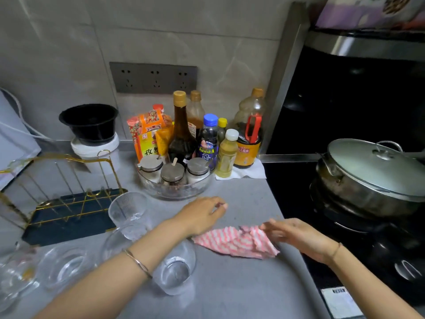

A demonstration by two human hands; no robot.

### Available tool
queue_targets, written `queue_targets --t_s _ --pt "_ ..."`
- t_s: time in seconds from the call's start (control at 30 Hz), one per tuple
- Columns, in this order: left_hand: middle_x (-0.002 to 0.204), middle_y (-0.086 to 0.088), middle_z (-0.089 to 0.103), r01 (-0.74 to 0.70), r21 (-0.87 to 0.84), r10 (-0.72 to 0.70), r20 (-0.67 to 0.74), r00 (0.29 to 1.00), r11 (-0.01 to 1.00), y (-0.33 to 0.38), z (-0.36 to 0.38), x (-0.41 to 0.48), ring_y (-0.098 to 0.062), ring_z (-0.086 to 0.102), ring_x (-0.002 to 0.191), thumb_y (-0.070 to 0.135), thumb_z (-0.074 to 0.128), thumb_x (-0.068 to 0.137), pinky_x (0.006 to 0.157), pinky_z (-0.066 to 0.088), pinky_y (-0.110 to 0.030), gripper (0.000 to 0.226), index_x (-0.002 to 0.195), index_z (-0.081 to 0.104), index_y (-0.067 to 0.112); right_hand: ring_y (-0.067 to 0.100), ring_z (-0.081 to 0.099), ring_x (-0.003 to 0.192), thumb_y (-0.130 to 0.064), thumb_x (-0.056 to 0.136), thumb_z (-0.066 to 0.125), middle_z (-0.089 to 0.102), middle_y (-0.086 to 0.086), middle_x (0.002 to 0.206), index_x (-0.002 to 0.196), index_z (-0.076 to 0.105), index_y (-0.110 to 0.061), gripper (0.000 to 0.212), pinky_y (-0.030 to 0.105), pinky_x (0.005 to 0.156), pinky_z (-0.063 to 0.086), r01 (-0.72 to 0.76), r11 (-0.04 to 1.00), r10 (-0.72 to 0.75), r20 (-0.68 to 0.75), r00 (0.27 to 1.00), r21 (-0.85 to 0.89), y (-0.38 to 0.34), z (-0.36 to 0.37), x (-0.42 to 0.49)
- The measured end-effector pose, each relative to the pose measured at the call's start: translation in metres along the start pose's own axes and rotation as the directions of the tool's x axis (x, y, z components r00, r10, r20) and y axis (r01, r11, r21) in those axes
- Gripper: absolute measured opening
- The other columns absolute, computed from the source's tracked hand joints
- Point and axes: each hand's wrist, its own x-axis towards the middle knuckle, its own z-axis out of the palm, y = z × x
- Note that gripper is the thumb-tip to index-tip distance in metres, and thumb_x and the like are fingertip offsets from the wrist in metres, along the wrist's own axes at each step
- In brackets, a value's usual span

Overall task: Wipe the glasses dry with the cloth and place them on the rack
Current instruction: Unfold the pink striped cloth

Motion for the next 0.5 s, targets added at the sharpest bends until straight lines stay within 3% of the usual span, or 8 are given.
queue_targets --t_s 0.07,0.17,0.3,0.43,0.5 --pt "0.133 0.000 0.058 0.008 0.047 -0.012 0.095 0.995 0.999 -0.001 0.015 0.006 -0.021 0.054 0.122 0.042 0.039 0.102 0.100 0.040 -0.029 0.039 0.130 0.054 0.020 0.017 0.067 0.093 -0.037 0.073 0.080 0.073 0.012 0.102 0.099 0.073 -0.003 0.043 0.025 0.086 0.051 0.037 0.983 -0.035 0.014 0.999 -0.180 0.020 -0.005 0.002" --pt "0.139 0.001 0.054 -0.017 0.207 -0.026 0.206 0.978 0.978 0.000 0.036 0.012 -0.021 0.051 0.126 0.052 0.038 0.099 0.100 0.038 -0.025 0.050 0.138 0.047 0.023 0.014 0.060 0.072 -0.035 0.056 0.091 0.066 0.005 0.081 0.089 0.061 -0.004 0.054 0.024 0.067 0.049 0.128 0.941 -0.133 0.004 0.991 -0.315 0.048 0.000 0.014" --pt "0.150 0.001 0.044 -0.045 0.257 -0.004 0.185 0.983 0.965 0.008 0.040 0.010 -0.020 0.043 0.135 0.058 0.036 0.097 0.110 0.032 -0.026 0.062 0.146 0.038 0.021 0.008 0.051 0.049 -0.002 0.076 0.077 0.058 0.001 0.064 0.088 0.053 -0.003 0.026 0.019 0.050 0.041 0.188 0.913 -0.216 -0.039 0.976 -0.362 0.054 0.009 0.020" --pt "0.161 0.003 0.022 -0.147 0.243 0.113 0.151 0.982 0.959 0.027 0.042 -0.004 -0.014 0.024 0.146 0.057 0.031 0.098 0.117 0.015 -0.023 0.068 0.154 0.022 0.021 0.009 0.054 0.061 -0.015 0.086 0.066 0.064 0.005 0.073 0.093 0.065 0.003 0.019 0.016 0.057 0.042 0.316 0.912 -0.310 0.067 0.948 -0.263 0.046 0.018 0.001" --pt "0.158 0.001 0.031 -0.189 0.188 0.173 0.097 0.980 0.964 0.038 0.040 -0.012 -0.016 0.032 0.143 0.054 0.027 0.100 0.117 0.020 -0.025 0.061 0.151 0.031 0.020 0.013 0.053 0.067 -0.023 0.087 0.061 0.062 0.009 0.076 0.095 0.067 0.001 0.027 0.021 0.063 0.043 0.377 0.896 -0.364 0.100 0.926 -0.236 0.037 0.021 -0.011"
